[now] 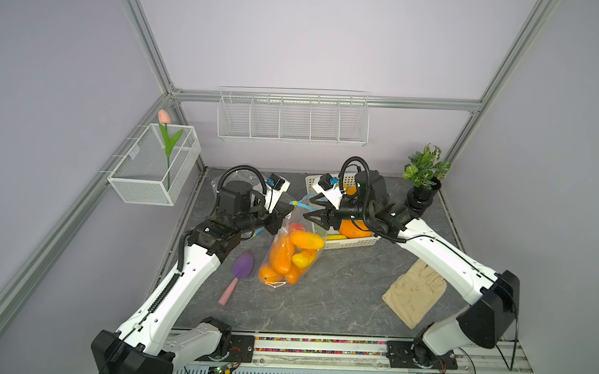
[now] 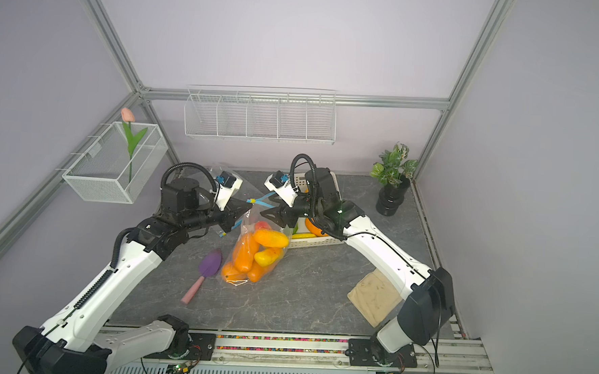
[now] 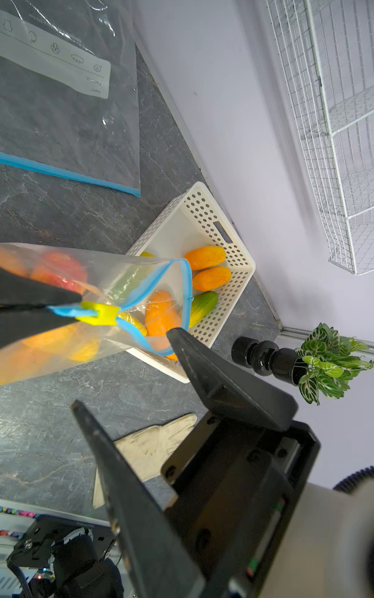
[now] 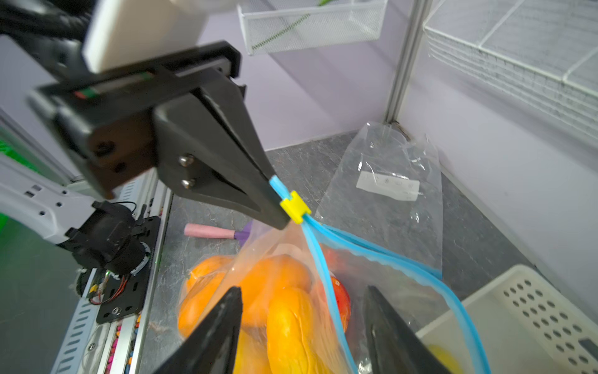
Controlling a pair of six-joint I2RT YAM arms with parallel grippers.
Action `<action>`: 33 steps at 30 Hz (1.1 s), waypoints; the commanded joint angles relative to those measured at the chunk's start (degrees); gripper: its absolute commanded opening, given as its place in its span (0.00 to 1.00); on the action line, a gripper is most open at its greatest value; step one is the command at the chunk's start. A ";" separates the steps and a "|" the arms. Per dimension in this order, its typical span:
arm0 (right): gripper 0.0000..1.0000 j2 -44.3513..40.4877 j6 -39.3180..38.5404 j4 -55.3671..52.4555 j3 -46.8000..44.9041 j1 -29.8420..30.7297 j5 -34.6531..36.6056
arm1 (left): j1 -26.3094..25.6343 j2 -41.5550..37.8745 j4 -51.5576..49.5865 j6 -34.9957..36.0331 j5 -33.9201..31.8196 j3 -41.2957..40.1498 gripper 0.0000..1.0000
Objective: Place the mango in a zip-top bag and seal the zipper
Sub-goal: Pick up the zipper food storage bag at the center of the board, then zip the zipper on the zipper food storage bag.
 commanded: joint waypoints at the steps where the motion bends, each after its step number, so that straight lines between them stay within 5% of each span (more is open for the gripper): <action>1: 0.70 -0.65 -11.09 -6.70 3.99 -0.71 -8.96 | 0.23 -0.47 0.47 1.61 3.78 2.80 0.00; 8: 0.70 5.69 -20.91 -17.74 14.56 -2.50 -17.33 | 0.23 -2.16 1.46 10.18 8.22 1.10 0.00; 14: 0.59 12.05 -26.31 -27.17 22.82 -2.50 -21.00 | 0.23 0.37 -2.76 15.72 7.80 5.44 0.00; 26: 0.50 14.74 -22.58 -22.96 23.27 -2.49 -22.82 | 0.22 1.98 -4.41 18.81 7.93 7.50 0.00; 33: 0.29 14.89 -18.90 -18.05 21.35 -2.18 -22.73 | 0.19 1.50 -3.66 18.55 7.19 6.71 0.00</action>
